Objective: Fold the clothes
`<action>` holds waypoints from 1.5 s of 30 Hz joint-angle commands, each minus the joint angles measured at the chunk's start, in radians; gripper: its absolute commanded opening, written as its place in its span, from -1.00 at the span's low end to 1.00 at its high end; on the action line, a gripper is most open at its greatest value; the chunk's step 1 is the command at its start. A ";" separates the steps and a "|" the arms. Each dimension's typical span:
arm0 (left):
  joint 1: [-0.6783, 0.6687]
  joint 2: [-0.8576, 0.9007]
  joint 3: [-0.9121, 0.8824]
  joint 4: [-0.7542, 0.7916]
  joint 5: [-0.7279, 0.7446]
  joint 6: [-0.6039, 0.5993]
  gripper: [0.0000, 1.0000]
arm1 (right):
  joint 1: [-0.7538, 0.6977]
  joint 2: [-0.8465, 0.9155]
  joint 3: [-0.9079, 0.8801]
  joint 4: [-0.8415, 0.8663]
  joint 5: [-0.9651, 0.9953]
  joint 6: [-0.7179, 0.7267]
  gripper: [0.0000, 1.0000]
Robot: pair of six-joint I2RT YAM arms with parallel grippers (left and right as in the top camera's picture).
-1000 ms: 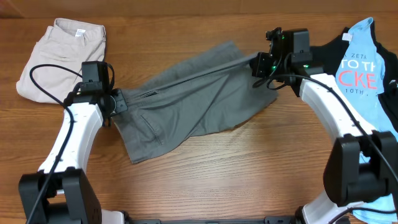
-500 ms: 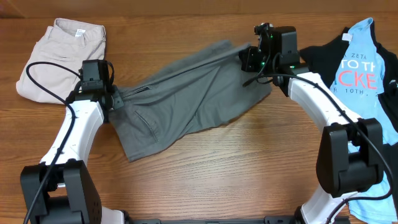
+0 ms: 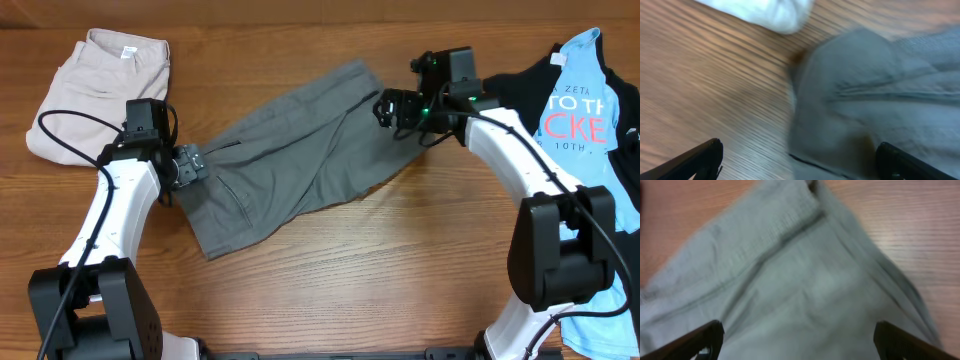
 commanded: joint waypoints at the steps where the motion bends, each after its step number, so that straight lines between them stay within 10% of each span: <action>1: -0.002 0.010 0.030 -0.056 0.210 0.068 1.00 | -0.033 -0.051 0.043 -0.100 0.033 -0.072 1.00; 20: 0.008 0.011 -0.200 -0.021 0.262 0.032 0.93 | -0.047 -0.051 0.043 -0.014 0.077 -0.164 0.80; 28: 0.007 0.011 -0.248 0.140 0.259 0.025 0.53 | -0.046 -0.006 0.042 0.017 0.025 -0.189 0.60; 31: 0.000 0.011 -0.248 0.192 0.265 0.018 -0.04 | -0.046 0.028 0.042 0.037 -0.007 -0.189 0.53; 32: -0.002 0.011 -0.248 0.204 0.264 0.018 -0.28 | -0.046 0.039 0.042 0.043 -0.016 -0.189 0.44; 34: -0.006 0.011 -0.248 0.227 0.250 0.019 -0.85 | -0.046 0.060 0.042 0.049 -0.048 -0.188 -0.37; 36: -0.006 0.011 -0.246 0.239 0.227 0.019 -0.92 | -0.046 0.072 0.042 0.041 -0.080 -0.188 -0.87; 45: -0.006 0.010 -0.024 0.025 0.230 0.082 -0.92 | -0.046 0.117 0.038 0.031 -0.097 -0.185 -0.92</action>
